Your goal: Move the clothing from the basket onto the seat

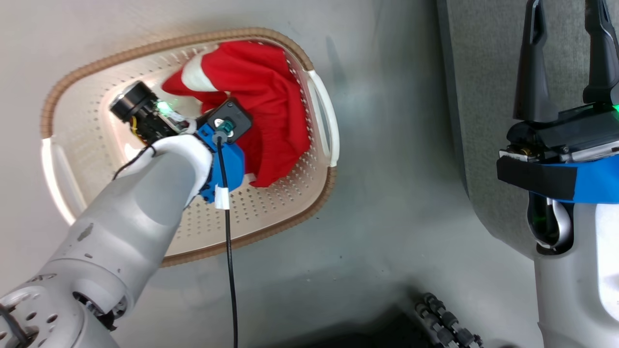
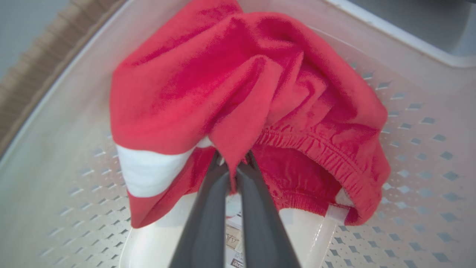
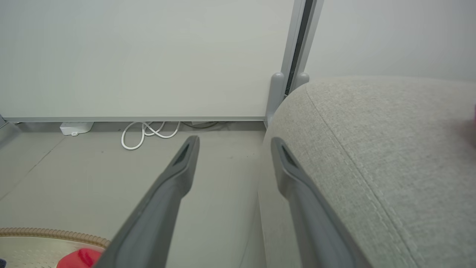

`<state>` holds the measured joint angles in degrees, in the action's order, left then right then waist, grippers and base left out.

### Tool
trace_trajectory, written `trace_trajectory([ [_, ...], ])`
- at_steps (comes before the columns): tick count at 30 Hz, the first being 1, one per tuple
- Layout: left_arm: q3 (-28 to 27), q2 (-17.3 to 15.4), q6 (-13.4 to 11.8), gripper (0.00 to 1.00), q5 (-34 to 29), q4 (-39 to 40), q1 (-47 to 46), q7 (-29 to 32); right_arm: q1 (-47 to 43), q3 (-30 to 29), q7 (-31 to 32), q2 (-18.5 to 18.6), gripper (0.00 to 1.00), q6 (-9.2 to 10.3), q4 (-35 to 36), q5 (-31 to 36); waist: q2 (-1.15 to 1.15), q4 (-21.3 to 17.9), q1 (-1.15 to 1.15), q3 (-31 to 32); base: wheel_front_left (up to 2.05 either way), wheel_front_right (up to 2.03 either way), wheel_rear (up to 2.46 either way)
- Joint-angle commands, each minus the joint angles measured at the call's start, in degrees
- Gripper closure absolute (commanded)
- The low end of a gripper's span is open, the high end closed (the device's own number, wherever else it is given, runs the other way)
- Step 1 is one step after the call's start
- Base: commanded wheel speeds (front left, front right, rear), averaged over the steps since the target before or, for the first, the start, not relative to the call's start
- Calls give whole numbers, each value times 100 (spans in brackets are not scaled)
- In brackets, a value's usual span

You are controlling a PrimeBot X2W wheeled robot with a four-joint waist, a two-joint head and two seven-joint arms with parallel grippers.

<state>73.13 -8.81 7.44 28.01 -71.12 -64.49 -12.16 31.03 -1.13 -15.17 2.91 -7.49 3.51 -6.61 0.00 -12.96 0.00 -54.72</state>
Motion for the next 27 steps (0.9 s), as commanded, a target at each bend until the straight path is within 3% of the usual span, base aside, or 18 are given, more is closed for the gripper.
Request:
trace_trajectory([
  [1,11,14,4,100,39,29,27,-43,38,-13,4,-4,0,-1,-21,8,0,77,0,87,0,0,0],
  [13,1,268,4,100,404,385,175,-304,-40,-130,4,-2,0,-1,-252,247,0,507,0,778,0,0,0],
  [27,-1061,42,-160,100,40,1904,729,-312,-391,-281,4,-1,0,-1,-549,454,0,1030,0,1850,0,0,0],
])
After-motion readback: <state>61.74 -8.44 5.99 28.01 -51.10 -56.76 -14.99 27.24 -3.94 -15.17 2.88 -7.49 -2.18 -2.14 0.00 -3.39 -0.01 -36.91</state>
